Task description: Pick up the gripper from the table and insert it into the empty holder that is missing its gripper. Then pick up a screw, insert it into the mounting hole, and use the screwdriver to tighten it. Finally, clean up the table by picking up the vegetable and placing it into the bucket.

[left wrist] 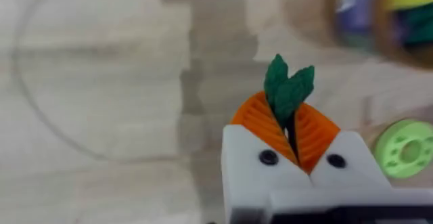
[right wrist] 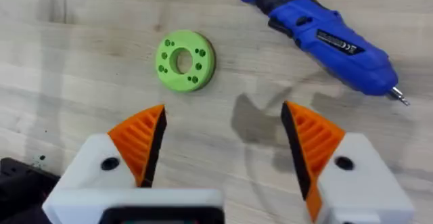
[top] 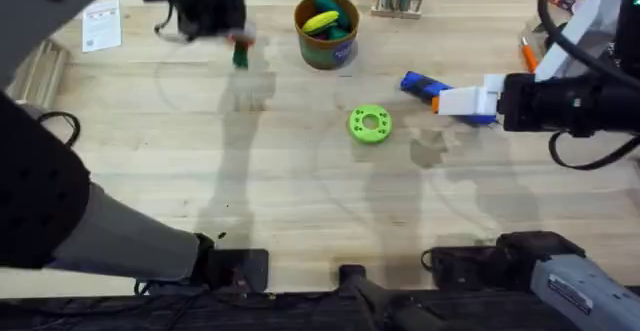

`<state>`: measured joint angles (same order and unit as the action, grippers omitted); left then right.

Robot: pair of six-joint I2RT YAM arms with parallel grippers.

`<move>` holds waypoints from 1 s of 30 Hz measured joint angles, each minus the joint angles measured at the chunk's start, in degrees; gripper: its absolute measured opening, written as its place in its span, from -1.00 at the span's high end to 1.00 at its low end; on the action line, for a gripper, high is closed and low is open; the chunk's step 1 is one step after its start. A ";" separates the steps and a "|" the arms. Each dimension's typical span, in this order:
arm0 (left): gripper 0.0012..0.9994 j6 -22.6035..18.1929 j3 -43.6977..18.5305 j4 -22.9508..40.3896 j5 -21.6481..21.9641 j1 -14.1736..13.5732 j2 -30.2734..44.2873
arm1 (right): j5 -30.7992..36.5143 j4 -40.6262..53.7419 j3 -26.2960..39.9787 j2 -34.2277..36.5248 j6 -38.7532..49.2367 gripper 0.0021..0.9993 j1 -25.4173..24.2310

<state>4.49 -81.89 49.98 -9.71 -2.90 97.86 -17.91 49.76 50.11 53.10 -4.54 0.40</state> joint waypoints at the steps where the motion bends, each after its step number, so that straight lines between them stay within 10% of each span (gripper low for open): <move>1: 0.98 0.11 -1.34 -1.40 -0.41 -1.08 -0.19 | 0.00 -0.02 0.00 0.00 0.00 -0.98 0.00; 11: 0.98 1.62 -2.86 -16.88 -2.61 -13.51 1.28 | 0.00 0.00 0.00 0.00 -0.02 -0.98 0.00; 23: 0.98 2.71 -2.83 -25.57 -2.71 -15.19 9.06 | 0.00 0.00 0.00 0.00 -0.02 -0.98 0.00; 30: -0.91 3.15 -2.86 -24.59 -2.72 -15.19 8.79 | 0.00 0.00 0.00 0.00 -0.02 -0.98 0.00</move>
<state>7.64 -84.75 25.39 -12.43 -18.09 106.65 -17.91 49.75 50.11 53.10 -4.56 0.40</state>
